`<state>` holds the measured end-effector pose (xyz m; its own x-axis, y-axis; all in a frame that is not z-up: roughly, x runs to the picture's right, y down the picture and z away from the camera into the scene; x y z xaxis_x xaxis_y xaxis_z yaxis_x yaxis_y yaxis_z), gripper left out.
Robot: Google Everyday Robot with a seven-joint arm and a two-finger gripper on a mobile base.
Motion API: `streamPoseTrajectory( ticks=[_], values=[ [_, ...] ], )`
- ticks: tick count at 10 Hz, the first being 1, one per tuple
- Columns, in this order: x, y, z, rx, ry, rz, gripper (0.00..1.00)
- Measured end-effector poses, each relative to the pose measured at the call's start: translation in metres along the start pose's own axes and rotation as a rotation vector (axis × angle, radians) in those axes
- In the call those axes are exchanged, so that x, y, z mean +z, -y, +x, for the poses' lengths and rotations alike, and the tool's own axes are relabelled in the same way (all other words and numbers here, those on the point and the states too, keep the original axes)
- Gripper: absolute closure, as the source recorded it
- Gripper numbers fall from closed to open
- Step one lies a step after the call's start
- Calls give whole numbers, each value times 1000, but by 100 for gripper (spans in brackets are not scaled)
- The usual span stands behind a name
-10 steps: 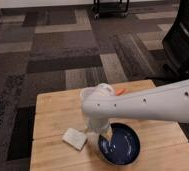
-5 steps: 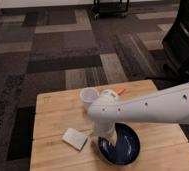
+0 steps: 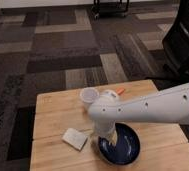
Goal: Pick up the ceramic bowl
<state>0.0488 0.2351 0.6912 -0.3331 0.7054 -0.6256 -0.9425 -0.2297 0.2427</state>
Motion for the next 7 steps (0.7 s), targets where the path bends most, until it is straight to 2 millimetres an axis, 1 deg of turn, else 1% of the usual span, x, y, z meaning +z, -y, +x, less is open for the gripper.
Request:
streamPoseTrajectory(
  ticks=[1,2,3,4,5,7],
  values=[
    [4,1,1,3,-9,3,41],
    [8,0,4,0,-28,-3,42],
    [20,-14,17,-18,-110,-29,31],
    [32,-27,30,-37,-179,-45,24],
    [40,-36,40,-48,-237,-60,21],
    [40,-36,41,-50,-239,-59,21]
  ],
)
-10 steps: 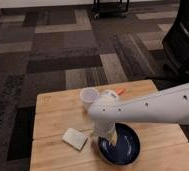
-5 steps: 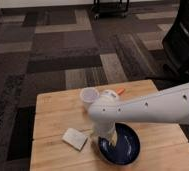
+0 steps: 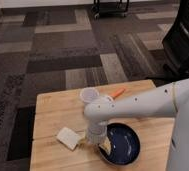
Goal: Pick up the ceramic bowl
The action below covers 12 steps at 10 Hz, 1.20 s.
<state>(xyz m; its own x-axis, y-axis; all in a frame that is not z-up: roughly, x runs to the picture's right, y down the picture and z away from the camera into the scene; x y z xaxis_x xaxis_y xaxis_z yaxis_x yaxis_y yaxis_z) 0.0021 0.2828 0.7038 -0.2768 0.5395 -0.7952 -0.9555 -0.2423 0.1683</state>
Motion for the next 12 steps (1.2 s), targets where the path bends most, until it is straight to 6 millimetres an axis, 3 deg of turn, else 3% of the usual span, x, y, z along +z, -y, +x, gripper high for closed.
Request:
streamPoseTrajectory(
  ticks=[9,12],
  values=[
    [-1,1,0,-1,2,1,21],
    [-35,30,-19,84,117,35,21]
  ],
)
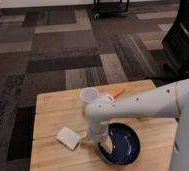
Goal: Pick up the ceramic bowl
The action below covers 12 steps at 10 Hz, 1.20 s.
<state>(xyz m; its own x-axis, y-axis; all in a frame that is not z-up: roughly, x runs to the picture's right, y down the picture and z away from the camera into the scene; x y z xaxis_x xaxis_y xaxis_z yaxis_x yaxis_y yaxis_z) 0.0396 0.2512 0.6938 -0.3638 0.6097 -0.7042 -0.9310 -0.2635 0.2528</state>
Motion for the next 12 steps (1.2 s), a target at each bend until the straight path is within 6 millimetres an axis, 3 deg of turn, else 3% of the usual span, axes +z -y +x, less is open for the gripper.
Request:
streamPoseTrajectory(
  ticks=[2,12],
  values=[
    [-19,13,-9,38,63,5,21],
    [-17,17,-17,65,82,8,21]
  ],
)
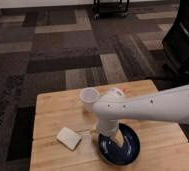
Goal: Pick up the ceramic bowl
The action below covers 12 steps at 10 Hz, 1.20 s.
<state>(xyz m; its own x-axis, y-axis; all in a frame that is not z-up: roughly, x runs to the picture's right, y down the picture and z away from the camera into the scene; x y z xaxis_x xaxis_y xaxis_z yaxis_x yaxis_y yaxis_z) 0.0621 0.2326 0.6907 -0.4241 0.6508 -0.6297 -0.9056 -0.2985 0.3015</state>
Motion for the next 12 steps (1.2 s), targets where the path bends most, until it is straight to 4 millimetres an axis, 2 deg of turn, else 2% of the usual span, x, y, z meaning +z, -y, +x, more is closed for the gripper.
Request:
streamPoseTrajectory(
  ticks=[12],
  values=[
    [6,1,-4,2,-1,-3,21]
  ],
)
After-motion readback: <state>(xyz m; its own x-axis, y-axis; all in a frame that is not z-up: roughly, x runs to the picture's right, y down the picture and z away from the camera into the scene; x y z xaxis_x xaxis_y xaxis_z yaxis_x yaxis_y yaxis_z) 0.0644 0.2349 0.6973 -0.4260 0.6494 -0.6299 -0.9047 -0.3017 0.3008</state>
